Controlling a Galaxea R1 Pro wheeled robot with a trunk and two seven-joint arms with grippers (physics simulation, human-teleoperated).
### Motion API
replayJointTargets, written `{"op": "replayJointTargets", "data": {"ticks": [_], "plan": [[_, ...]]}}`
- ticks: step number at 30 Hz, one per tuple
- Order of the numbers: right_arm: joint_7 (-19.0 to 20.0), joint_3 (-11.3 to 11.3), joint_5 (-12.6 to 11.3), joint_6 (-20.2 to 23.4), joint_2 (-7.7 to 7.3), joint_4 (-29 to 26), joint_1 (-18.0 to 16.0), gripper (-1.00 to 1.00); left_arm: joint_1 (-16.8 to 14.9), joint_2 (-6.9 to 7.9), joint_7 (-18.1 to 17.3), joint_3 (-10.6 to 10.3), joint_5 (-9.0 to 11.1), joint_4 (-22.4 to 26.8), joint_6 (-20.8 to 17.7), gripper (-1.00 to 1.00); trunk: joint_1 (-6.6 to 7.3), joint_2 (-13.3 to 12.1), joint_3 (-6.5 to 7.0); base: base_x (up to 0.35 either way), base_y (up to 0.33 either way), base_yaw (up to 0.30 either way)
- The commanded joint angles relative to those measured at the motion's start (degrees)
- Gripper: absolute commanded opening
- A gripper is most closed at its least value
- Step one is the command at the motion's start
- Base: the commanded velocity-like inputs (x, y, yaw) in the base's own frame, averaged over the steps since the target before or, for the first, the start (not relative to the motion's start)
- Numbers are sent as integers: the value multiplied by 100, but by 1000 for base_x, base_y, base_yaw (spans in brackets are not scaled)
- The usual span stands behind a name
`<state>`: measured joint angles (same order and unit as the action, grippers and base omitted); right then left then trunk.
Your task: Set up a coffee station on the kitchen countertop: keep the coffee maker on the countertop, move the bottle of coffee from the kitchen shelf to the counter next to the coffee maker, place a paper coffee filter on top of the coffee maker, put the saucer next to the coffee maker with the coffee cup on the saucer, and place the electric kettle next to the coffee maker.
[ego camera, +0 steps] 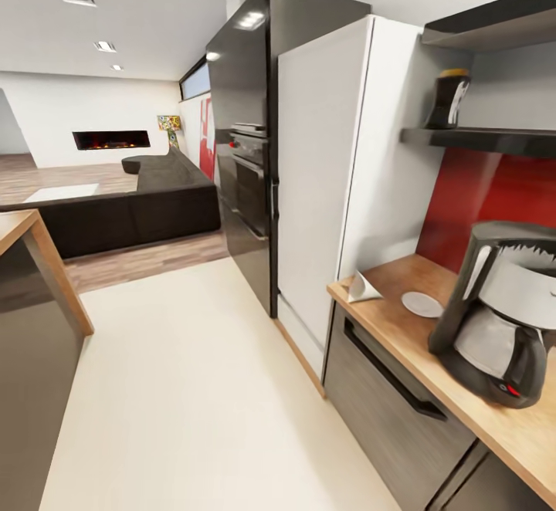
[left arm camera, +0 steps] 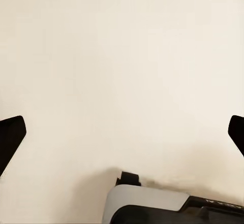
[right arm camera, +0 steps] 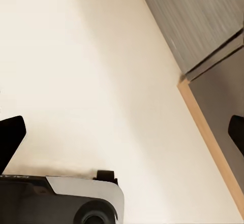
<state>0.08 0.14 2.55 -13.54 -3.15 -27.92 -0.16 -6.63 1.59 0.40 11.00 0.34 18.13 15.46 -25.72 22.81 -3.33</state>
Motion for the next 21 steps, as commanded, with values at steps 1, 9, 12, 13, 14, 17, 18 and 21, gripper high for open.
{"op": "replayJointTargets", "data": {"ticks": [1, 9, 12, 13, 14, 17, 18, 21], "plan": [[1, 2, 26, -10, -2, -3, -2, 100, -5, 0, 4, 4, 2, -7, 19, 100, -7, 11, -12, 322, 154, 0], [1, 2, 27, -9, -2, -3, -2, 100, -5, 0, 4, 7, 2, -10, 19, 100, -7, 11, -12, 319, 162, 0], [1, -3, 27, -9, -2, -3, -2, 100, -5, 0, 4, 6, 3, -11, 19, 100, -7, 11, -12, 313, 178, 0], [1, -3, 27, -9, -2, -3, -2, 100, -5, 0, 4, 6, 2, -11, 19, 100, -7, 11, -12, 313, 180, 0], [1, -4, 27, -9, -2, -3, -2, 100, -5, 0, 4, 7, 2, -11, 19, 100, -7, 11, -12, 313, 180, 0], [1, -3, 27, -9, -2, -3, -2, 100, -5, 0, 4, 7, 3, -9, 19, 100, -7, 11, -12, 312, 182, 0], [1, -2, 27, -9, -2, -3, -2, 100, -5, 0, 4, 8, 4, -8, 18, 100, -7, 11, -12, 310, 185, 0], [1, -4, 27, -9, -2, -3, -2, 100, -5, 0, 4, 8, 2, -10, 20, 100, -7, 11, -12, 309, 186, 0]]}}
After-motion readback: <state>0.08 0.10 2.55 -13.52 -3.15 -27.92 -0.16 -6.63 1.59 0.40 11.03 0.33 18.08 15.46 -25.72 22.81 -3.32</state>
